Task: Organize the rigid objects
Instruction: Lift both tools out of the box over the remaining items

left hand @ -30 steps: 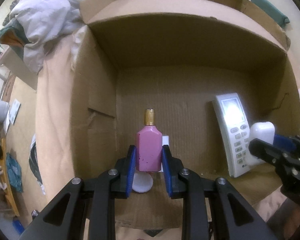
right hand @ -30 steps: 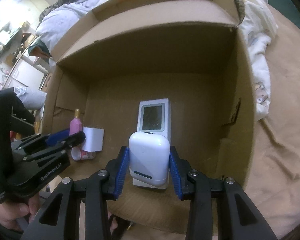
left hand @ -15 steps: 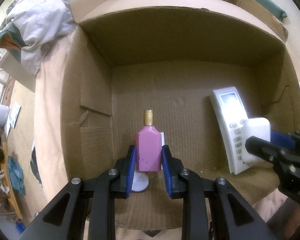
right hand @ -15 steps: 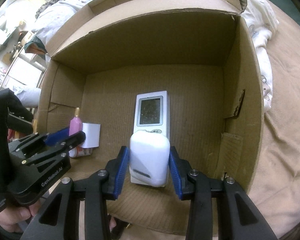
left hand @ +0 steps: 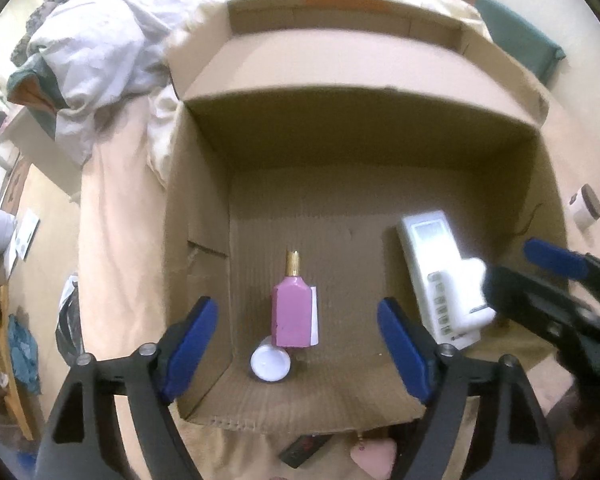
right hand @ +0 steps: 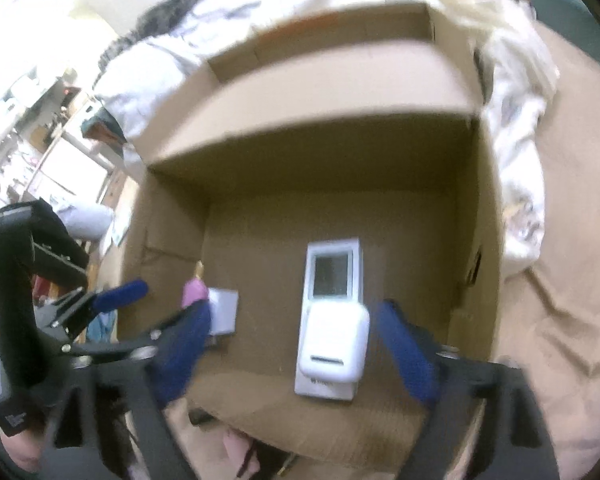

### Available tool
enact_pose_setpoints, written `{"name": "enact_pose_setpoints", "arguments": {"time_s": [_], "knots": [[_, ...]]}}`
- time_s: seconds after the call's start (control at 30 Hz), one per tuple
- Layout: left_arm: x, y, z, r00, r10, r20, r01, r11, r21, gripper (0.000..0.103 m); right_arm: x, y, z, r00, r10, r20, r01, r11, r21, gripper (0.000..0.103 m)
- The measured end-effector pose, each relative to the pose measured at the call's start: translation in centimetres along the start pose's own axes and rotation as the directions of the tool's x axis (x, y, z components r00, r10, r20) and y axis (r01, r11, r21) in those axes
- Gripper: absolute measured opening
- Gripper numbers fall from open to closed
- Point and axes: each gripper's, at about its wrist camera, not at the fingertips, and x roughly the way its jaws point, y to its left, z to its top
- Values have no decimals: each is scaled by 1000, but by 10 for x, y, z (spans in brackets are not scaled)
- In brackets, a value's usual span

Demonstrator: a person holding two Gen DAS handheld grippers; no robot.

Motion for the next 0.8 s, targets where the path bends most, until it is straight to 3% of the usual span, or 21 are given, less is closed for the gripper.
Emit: {"name": "enact_pose_setpoints", "arguments": {"time_s": [0.13,0.33,0.57,0.8], "knots": [[-13,-1,1,999,14,35,-14,1000,-5,82,-11,-1,3,998,4,62,-4,1000,-1,103],[-21,7,1,998,30,50,-29,999,-26,82,-10,-2,6,998,-30,60,30,1000,-1,103],[-38,10,-8,993,108,47,-110,994,29,82,-29,13,-2,991,-65,114,72,996,-60,103],[-73,26,-29,996,67,64,-65,997,-42,82,-63,20,-19,987,-61,150,76,992,-98,103]]}}
